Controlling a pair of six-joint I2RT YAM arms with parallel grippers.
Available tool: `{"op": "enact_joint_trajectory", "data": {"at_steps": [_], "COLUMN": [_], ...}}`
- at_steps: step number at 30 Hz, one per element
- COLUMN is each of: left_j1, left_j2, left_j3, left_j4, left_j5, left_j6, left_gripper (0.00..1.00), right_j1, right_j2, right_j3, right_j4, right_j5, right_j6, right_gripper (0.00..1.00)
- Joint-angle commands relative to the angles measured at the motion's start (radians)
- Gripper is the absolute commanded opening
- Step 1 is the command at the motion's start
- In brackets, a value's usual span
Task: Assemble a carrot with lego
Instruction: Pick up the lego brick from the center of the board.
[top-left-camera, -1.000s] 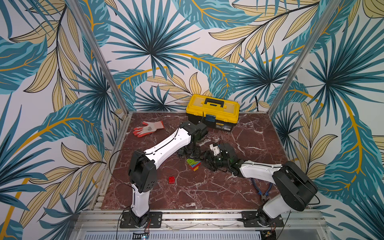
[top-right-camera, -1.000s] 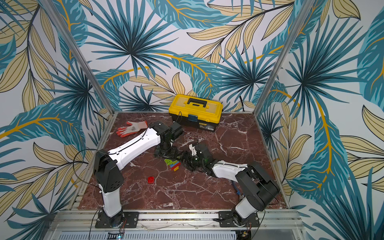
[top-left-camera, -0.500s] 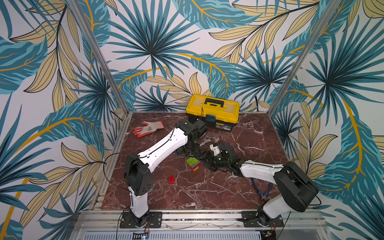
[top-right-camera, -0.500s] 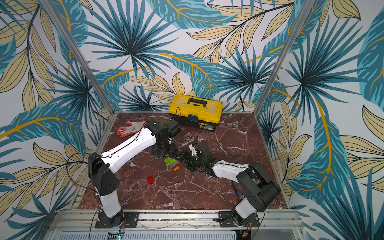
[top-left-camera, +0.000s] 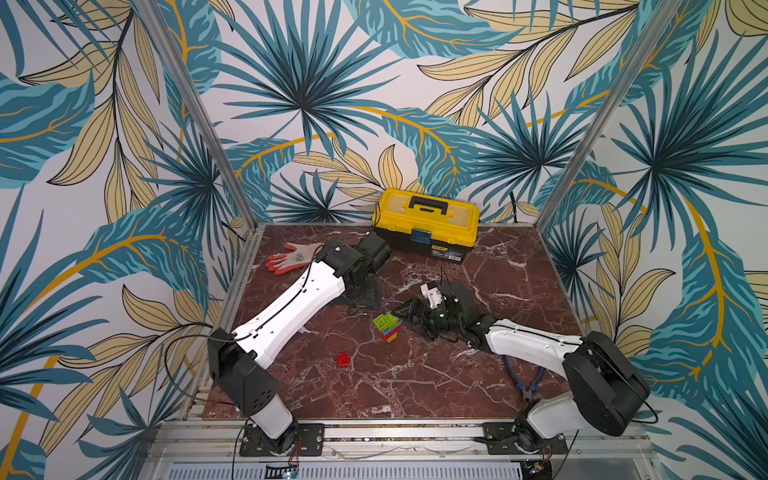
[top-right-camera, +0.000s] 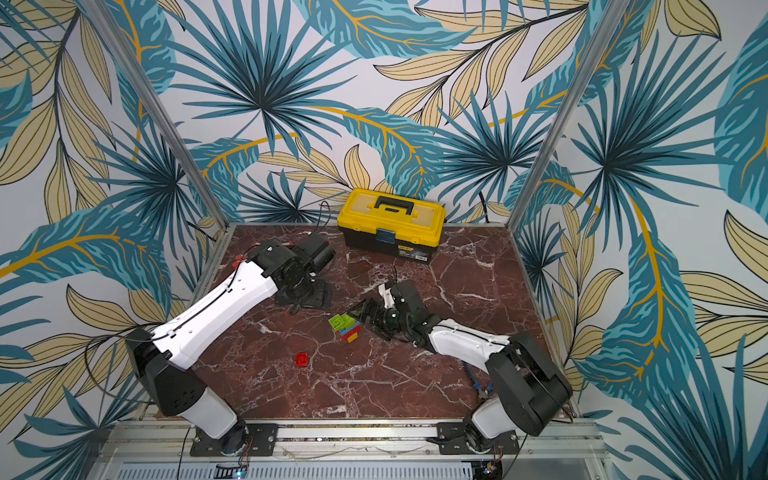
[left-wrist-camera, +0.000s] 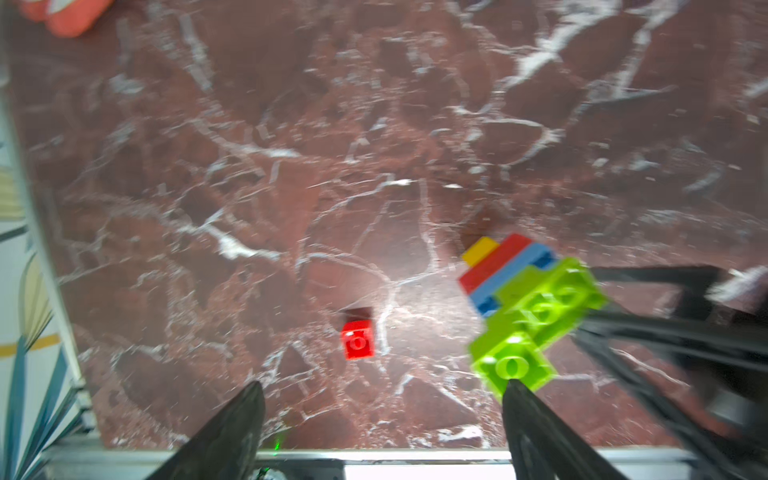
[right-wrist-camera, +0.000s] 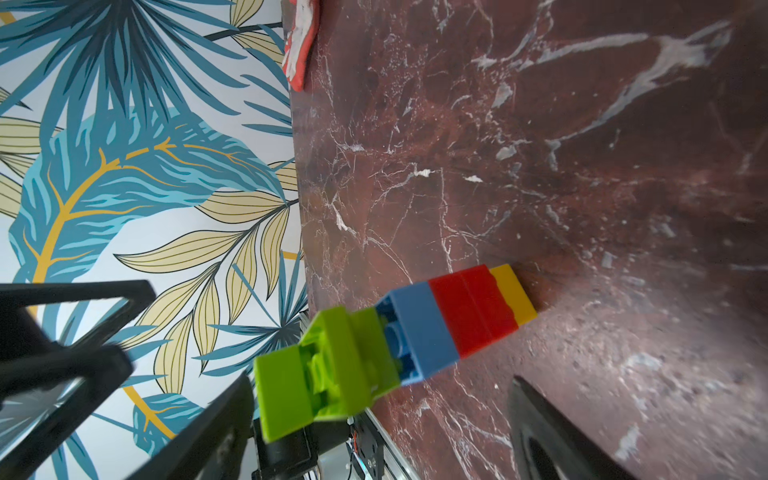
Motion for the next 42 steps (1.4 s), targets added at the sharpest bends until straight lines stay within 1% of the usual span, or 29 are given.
{"op": "enact_joint_trajectory", "data": {"at_steps": [1,2,4,6,8,10,11,13,15,17,20,23,25,26,29,34,42], "left_j1": [0.076,0.125,0.231,0.317,0.331,0.333,0.333,0.349,0.418,0.548,0.758,0.915,0.983,1.022,1.118,1.186,1.204], "left_j2": [-0.170,-0.228,-0.338,-0.410,-0.410,-0.369,-0.354,-0.373,-0.414,-0.459,-0.506,-0.497,-0.475,-0.460,-0.420,-0.380,-0.382], "left_j3": [-0.135,-0.209,-0.384,-0.574,-0.655,-0.670,-0.677,-0.696,-0.725,-0.769,-0.851,-0.855,-0.857,-0.863,-0.872,-0.847,-0.876], "left_j4": [0.049,0.098,0.232,0.396,0.453,0.454,0.460,0.484,0.515,0.539,0.618,0.662,0.700,0.730,0.787,0.796,0.826], "left_j5": [-0.015,0.056,0.229,0.399,0.440,0.470,0.468,0.444,0.472,0.522,0.606,0.676,0.715,0.756,0.860,0.929,0.980], "left_j6": [-0.034,-0.026,-0.022,-0.025,-0.032,-0.019,-0.017,-0.016,0.001,0.022,0.041,0.047,0.033,0.026,0.015,0.067,0.064], "left_gripper": [0.91,0.91,0.91,0.91,0.91,0.91,0.91,0.91,0.91,0.91,0.91,0.91,0.91,0.91,0.91,0.91,0.91], "right_j1": [-0.006,-0.005,0.023,0.096,0.186,0.308,0.377,0.489,0.568,0.620,0.640,0.641,0.642,0.642,0.639,0.611,0.585], "right_j2": [-0.163,-0.218,-0.302,-0.340,-0.323,-0.266,-0.218,-0.099,0.044,0.193,0.330,0.451,0.555,0.610,0.724,0.831,0.935], "right_j3": [0.015,0.024,0.084,0.190,0.291,0.398,0.457,0.586,0.725,0.862,0.961,1.049,1.155,1.217,1.320,1.347,1.388], "right_j4": [-0.215,-0.289,-0.512,-0.715,-0.839,-0.922,-0.957,-1.024,-1.105,-1.172,-1.178,-1.176,-1.221,-1.255,-1.299,-1.292,-1.269], "right_j5": [0.060,0.071,0.132,0.235,0.319,0.415,0.473,0.577,0.661,0.716,0.745,0.738,0.723,0.721,0.727,0.695,0.654], "right_j6": [-0.130,-0.166,-0.253,-0.345,-0.390,-0.405,-0.410,-0.404,-0.385,-0.347,-0.272,-0.236,-0.220,-0.208,-0.179,-0.103,-0.080], "right_gripper": [0.98,0.98,0.99,0.99,0.99,0.99,0.99,0.99,0.98,0.95,0.91,0.86,0.83,0.81,0.78,0.71,0.66]}}
